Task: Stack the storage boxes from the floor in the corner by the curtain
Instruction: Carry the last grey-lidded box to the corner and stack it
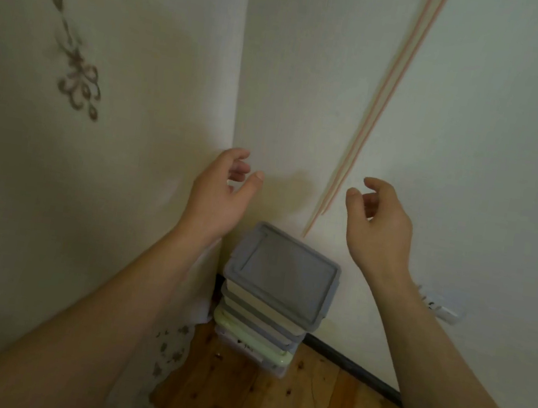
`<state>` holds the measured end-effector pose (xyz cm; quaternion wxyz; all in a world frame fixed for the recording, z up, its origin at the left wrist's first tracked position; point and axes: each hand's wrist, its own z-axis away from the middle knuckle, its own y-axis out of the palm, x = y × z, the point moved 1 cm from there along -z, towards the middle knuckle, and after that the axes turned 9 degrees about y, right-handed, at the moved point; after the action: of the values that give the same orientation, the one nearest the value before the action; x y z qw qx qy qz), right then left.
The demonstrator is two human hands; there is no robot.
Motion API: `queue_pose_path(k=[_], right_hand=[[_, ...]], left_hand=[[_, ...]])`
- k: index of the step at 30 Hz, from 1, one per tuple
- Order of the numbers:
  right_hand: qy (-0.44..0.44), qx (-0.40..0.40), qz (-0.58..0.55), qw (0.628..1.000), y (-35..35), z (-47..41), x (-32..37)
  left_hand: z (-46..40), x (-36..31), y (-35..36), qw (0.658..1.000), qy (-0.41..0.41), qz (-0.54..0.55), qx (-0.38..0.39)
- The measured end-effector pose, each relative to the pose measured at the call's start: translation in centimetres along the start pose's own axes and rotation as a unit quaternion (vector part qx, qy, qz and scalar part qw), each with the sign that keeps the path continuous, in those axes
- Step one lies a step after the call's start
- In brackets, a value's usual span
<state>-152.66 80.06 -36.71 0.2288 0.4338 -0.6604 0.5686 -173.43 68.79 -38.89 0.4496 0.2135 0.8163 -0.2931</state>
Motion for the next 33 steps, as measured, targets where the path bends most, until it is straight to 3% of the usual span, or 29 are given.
queue_pose_path(k=[7, 15, 24, 33], right_hand=[[-0.007, 0.029, -0.024, 0.999, -6.3, -2.0, 10.3], [-0.022, 0.050, -0.052, 0.997, -12.4, -2.1, 21.0], [-0.028, 0.063, -0.089, 0.994, -14.4, 1.2, 26.5], [-0.043, 0.125, -0.112, 0.985, -14.1, 5.0, 28.7]], left_hand=[[-2.9, -11.3, -4.8, 0.999, -0.014, 0.040, -0.009], [-4.4, -21.3, -11.1, 0.999, -0.038, 0.016, -0.009], [-2.8, -27.1, -16.2, 0.998, -0.030, 0.040, -0.036], [0.6, -30.0, -19.6, 0.996, -0.031, 0.039, -0.080]])
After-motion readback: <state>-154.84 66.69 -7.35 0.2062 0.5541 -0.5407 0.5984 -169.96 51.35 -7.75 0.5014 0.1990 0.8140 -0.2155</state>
